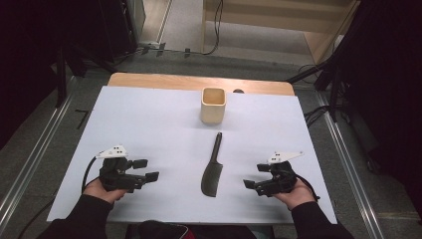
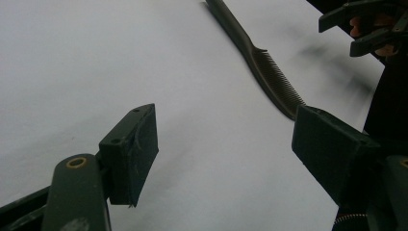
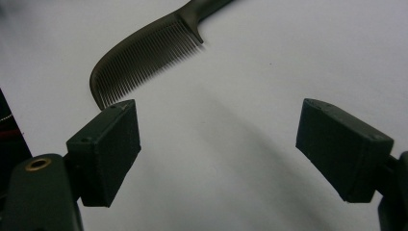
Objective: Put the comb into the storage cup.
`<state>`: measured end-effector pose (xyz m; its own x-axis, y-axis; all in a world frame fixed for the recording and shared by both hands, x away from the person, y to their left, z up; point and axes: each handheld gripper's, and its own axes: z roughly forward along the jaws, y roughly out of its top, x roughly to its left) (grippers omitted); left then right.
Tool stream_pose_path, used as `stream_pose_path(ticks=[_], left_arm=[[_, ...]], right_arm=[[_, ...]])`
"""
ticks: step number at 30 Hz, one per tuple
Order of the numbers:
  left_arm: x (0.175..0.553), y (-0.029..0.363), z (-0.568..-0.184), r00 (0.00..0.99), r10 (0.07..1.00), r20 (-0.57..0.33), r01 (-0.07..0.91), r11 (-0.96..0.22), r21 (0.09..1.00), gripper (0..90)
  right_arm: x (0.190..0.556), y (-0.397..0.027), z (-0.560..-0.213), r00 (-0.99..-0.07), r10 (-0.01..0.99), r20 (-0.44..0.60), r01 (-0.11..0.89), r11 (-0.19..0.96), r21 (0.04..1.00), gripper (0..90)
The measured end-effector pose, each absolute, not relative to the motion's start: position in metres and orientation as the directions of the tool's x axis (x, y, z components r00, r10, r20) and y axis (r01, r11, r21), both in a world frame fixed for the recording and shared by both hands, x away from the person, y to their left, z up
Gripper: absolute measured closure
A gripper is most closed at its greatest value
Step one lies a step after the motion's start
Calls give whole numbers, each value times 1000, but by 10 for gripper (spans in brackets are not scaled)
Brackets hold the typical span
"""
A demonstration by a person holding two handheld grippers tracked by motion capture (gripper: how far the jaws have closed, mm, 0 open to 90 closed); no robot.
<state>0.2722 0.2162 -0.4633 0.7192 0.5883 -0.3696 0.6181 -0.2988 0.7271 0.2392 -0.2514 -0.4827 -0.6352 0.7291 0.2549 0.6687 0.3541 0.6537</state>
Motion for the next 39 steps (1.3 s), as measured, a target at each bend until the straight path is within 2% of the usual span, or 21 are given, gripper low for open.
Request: stream_pose_path(ticks=[39], left_arm=[[270,215,-463,718,585,-377,623,-299,723,252]], right_arm=[[242,-257,-482,-628,736,251,669,346,658,143]])
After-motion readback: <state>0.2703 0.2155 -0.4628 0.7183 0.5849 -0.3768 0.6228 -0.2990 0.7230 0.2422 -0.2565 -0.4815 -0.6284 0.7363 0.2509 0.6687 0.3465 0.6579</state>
